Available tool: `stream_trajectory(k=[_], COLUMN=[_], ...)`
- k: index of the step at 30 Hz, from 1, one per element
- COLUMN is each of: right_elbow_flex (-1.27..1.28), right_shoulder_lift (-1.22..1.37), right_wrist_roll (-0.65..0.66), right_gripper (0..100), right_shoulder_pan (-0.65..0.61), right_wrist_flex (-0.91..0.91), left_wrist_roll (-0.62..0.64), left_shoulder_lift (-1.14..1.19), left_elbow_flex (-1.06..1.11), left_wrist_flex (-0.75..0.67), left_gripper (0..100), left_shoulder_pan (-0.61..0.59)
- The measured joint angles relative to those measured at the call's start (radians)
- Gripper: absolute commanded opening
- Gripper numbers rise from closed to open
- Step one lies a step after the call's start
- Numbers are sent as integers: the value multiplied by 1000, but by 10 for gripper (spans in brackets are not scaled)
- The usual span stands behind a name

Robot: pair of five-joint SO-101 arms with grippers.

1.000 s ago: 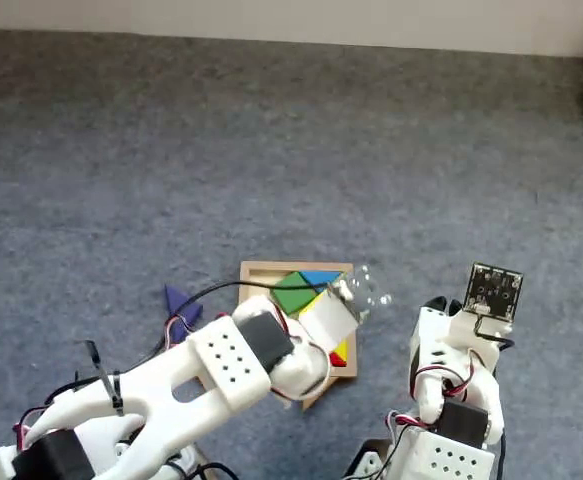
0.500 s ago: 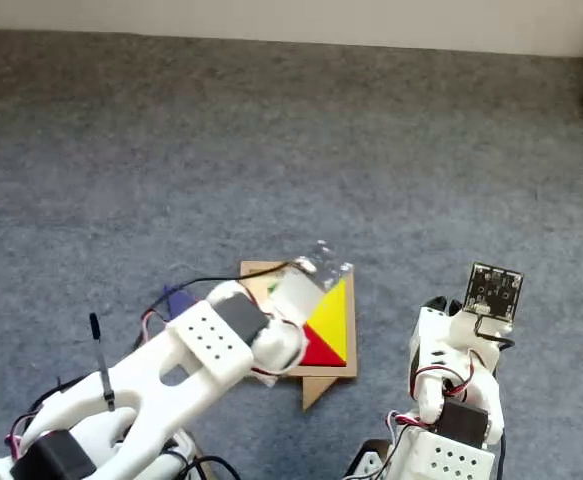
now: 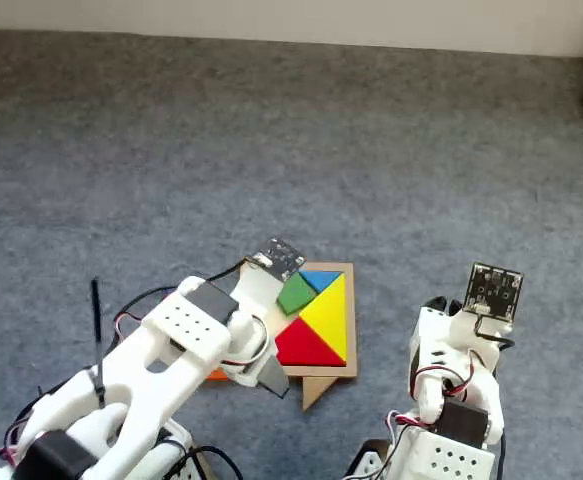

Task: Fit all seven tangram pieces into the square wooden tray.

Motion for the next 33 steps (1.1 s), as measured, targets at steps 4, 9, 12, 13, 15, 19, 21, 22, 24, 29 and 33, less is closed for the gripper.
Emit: stream_trajectory(k=[4, 9, 12, 13, 15, 19, 21, 22, 24, 29, 33], right_elbow_flex=[0, 0, 0, 0, 0, 0, 0, 0, 0, 0, 0], right_shoulder_lift=[0, 0, 0, 0, 0, 0, 0, 0, 0, 0, 0], right_wrist_roll=[0, 0, 0, 0, 0, 0, 0, 0, 0, 0, 0], right_gripper=[54, 54, 54, 54, 54, 54, 54, 54, 54, 54, 54], right_shoulder_pan=[0, 0, 0, 0, 0, 0, 0, 0, 0, 0, 0], right_wrist_flex=[0, 0, 0, 0, 0, 0, 0, 0, 0, 0, 0], left_wrist_roll=[-12, -12, -12, -12, -12, -12, -6, 0, 2, 2, 2], left_shoulder_lift=[152, 325, 377, 390, 404, 439, 460, 474, 503, 522, 451], left_elbow_flex=[-75, -212, -262, -279, -305, -364, -394, -413, -451, -508, -528], left_wrist_flex=[2, 25, 25, 25, 23, -14, -20, -23, -23, 3, 95], left_gripper=[379, 379, 379, 379, 378, 378, 378, 378, 378, 378, 378], left_shoulder_pan=[-8, -44, -69, -77, -95, -132, -150, -163, -181, -192, -187])
